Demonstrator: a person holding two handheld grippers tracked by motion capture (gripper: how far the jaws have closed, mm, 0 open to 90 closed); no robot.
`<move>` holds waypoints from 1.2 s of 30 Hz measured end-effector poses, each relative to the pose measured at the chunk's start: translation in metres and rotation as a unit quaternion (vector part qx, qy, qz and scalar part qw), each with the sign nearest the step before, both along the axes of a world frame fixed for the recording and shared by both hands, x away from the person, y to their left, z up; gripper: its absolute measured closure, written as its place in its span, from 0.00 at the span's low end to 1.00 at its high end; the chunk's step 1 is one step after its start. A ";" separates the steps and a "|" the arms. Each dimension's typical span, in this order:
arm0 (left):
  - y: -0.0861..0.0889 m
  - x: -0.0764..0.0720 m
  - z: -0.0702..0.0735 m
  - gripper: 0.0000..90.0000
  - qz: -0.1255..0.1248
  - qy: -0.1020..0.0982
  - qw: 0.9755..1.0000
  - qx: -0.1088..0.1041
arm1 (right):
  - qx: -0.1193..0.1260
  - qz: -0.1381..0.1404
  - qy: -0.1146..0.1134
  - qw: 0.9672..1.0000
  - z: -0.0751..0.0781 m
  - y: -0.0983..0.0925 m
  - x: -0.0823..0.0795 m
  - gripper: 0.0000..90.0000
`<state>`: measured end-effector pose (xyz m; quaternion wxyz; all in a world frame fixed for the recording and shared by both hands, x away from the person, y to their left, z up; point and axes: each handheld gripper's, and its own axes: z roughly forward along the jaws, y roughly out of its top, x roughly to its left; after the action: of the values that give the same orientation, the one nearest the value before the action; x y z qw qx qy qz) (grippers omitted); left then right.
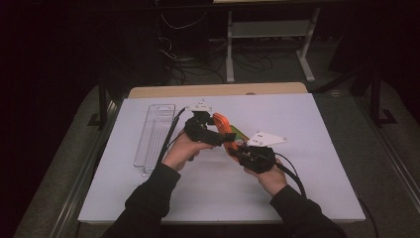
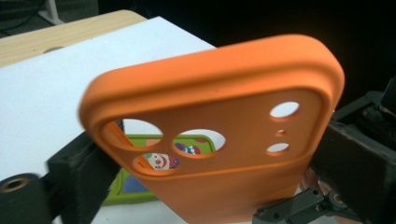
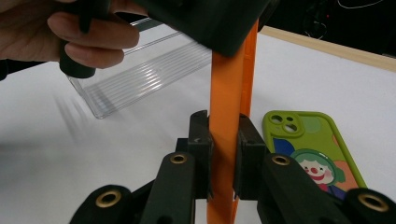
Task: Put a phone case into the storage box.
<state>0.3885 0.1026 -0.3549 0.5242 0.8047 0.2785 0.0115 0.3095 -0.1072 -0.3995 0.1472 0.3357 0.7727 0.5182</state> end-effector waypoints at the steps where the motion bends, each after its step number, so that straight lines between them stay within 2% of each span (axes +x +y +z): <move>1: 0.000 0.000 0.000 0.08 0.004 0.001 1.000 -0.005 | 0.000 0.000 0.000 1.000 0.000 0.000 0.000 0.87; 17: -0.002 0.000 -0.002 0.15 0.004 -0.001 1.000 -0.012 | -0.028 0.000 -0.006 1.000 -0.004 0.003 0.000 0.87; 22: -0.003 -0.001 -0.002 0.16 0.005 0.000 1.000 -0.008 | -0.032 0.001 -0.001 0.999 -0.005 0.003 0.001 0.87; 23: -0.002 0.000 -0.002 0.16 0.000 -0.003 1.000 0.002 | -0.033 0.001 0.000 0.999 -0.005 0.003 0.001 0.86; 24: -0.004 0.000 -0.003 0.16 0.005 0.000 1.000 -0.003 | -0.035 0.003 -0.001 0.999 -0.005 0.002 0.002 0.83; 25: -0.003 0.001 -0.003 0.16 0.004 0.001 1.000 0.005 | -0.034 0.002 0.005 0.999 -0.006 0.002 0.002 0.77; 30: 0.002 0.005 0.000 0.16 0.010 0.002 1.000 0.012 | -0.050 -0.002 0.017 0.999 -0.008 -0.005 0.002 0.52; 33: 0.006 0.008 0.003 0.16 0.018 0.003 1.000 0.013 | -0.057 0.004 0.028 0.998 -0.008 -0.014 0.002 0.42; 36: 0.010 0.011 0.010 0.16 0.026 -0.001 1.000 0.018 | -0.068 0.011 0.049 0.996 -0.010 -0.023 0.001 0.32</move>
<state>0.3999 0.1129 -0.3453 0.5093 0.8067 0.2984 0.0306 0.3105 -0.1303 -0.4094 0.1258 0.3414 0.8161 0.4491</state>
